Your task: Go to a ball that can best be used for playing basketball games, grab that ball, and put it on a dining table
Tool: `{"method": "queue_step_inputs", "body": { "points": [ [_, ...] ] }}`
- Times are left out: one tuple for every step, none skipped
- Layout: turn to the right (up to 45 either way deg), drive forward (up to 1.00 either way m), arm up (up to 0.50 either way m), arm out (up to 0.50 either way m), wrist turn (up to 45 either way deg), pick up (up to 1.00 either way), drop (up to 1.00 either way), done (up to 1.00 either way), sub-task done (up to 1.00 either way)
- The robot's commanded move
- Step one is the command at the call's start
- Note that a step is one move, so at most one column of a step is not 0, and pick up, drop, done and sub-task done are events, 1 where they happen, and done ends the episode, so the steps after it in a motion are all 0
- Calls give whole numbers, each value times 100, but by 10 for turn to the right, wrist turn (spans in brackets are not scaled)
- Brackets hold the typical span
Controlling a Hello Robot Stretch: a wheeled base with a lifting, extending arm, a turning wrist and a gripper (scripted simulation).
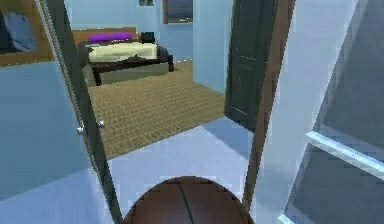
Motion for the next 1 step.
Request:
{"method": "queue_step_inputs", "body": {
  "points": [
    [-300, 0, 0, 0, 0, 0, 0, 0, 0]
  ]
}}
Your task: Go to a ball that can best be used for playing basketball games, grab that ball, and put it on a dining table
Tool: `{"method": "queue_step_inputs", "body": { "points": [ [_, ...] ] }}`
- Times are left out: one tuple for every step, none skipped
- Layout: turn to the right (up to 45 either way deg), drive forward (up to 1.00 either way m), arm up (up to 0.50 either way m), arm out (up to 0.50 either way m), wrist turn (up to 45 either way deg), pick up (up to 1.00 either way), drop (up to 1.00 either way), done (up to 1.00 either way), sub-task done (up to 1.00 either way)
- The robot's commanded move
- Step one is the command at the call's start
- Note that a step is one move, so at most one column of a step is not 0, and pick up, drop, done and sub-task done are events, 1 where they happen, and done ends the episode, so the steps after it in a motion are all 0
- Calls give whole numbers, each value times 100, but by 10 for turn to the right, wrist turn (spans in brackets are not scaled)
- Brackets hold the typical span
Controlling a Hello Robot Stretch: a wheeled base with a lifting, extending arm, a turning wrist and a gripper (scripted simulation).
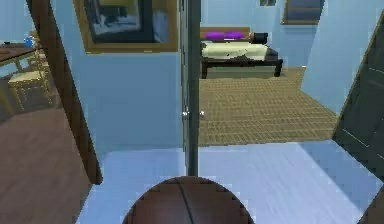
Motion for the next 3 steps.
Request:
{"method": "queue_step_inputs", "body": {
  "points": [
    [0, 45, 0, 0, 0, 0, 0, 0, 0],
    [-450, 0, 0, 0, 0, 0, 0, 0, 0],
    [-120, 0, 0, 0, 0, 0, 0, 0, 0]
  ]
}}
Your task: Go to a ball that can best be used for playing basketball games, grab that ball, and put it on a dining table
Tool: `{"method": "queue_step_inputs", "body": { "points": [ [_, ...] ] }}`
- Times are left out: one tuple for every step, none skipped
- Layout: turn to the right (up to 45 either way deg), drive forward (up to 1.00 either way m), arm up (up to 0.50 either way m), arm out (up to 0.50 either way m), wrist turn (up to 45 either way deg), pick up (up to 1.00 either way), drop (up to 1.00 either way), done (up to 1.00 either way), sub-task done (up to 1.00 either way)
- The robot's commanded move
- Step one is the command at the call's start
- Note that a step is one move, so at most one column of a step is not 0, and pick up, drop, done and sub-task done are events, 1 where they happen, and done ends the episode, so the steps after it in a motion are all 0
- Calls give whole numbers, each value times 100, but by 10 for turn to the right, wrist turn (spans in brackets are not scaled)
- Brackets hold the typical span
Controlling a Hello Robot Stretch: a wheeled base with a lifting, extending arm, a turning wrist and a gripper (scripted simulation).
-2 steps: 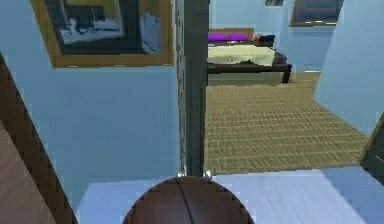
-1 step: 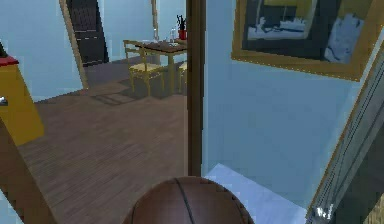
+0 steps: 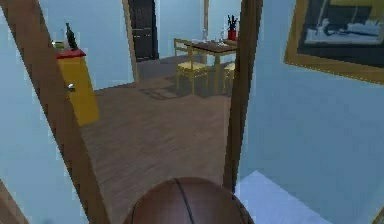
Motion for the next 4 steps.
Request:
{"method": "queue_step_inputs", "body": {
  "points": [
    [0, 75, 0, 0, 0, 0, 0, 0, 0],
    [-120, 0, 0, 0, 0, 0, 0, 0, 0],
    [0, 100, 0, 0, 0, 0, 0, 0, 0],
    [0, 100, 0, 0, 0, 0, 0, 0, 0]
  ]
}}
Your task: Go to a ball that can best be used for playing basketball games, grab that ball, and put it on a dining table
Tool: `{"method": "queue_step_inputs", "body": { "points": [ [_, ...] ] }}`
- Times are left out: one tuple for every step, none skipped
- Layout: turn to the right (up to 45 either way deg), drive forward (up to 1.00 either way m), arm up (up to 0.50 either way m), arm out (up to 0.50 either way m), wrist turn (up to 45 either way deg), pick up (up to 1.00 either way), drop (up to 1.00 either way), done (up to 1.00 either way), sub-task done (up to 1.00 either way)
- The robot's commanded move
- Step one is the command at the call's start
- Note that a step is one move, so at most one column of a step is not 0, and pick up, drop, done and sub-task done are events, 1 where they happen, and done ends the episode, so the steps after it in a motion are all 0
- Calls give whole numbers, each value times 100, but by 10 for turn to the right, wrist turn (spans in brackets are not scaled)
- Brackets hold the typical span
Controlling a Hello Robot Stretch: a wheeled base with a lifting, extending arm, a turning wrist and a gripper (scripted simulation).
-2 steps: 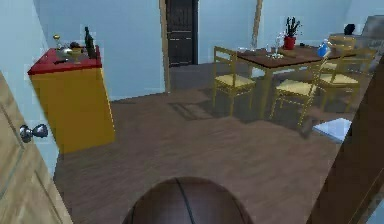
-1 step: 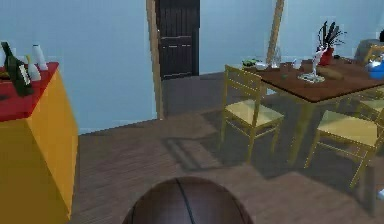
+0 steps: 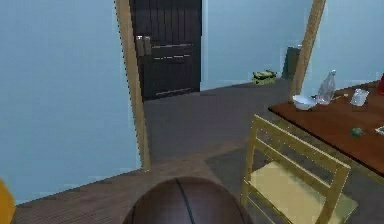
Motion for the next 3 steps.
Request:
{"method": "queue_step_inputs", "body": {
  "points": [
    [0, 100, 0, 0, 0, 0, 0, 0, 0],
    [270, 0, 0, 0, 0, 0, 0, 0, 0],
    [0, 70, 0, 0, 0, 0, 0, 0, 0]
  ]
}}
